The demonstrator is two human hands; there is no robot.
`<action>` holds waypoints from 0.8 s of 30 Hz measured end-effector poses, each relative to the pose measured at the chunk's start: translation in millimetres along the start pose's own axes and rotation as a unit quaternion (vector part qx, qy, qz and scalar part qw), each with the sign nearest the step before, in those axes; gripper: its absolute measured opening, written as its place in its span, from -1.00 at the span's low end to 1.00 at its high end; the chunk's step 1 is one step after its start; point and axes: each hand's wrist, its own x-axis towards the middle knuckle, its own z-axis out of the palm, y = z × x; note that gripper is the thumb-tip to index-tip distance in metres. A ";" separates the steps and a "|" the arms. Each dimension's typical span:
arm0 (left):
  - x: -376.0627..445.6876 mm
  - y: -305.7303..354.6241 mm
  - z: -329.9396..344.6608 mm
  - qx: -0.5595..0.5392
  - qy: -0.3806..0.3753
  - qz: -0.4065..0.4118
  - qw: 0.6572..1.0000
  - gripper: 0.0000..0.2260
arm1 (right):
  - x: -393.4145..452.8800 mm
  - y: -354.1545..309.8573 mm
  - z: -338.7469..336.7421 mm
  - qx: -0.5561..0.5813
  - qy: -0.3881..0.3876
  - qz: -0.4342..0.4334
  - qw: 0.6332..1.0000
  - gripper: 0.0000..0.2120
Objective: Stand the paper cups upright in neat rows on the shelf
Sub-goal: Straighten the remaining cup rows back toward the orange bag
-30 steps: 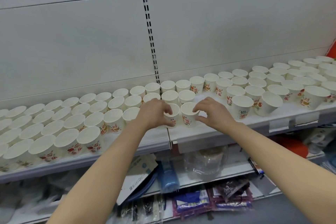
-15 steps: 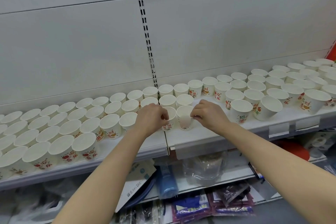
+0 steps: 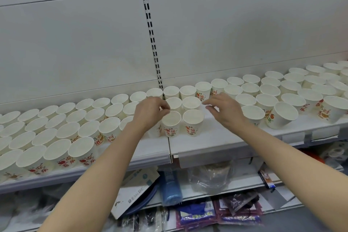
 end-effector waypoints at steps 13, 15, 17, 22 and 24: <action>45.3 2.2 17.3 0.082 -0.088 0.001 0.993 -0.90 | 42.5 15.1 22.8 -0.009 -0.192 -0.008 0.981 -0.91; 45.2 0.8 20.0 0.080 -0.089 -0.002 0.993 -0.90 | 44.0 16.9 27.8 -0.008 -0.180 -0.012 0.984 -0.92; 44.7 0.5 22.3 0.076 -0.085 -0.002 0.993 -0.89 | 45.3 18.1 32.3 -0.012 -0.176 -0.014 0.984 -0.92; 34.8 3.3 13.6 0.007 -0.051 -0.007 0.999 -0.92 | 42.8 19.1 35.0 0.005 -0.134 0.003 0.991 -0.89; 23.9 4.2 6.7 -0.013 -0.017 -0.009 1.000 -0.93 | 32.3 13.2 27.0 0.034 -0.054 0.028 0.998 -0.92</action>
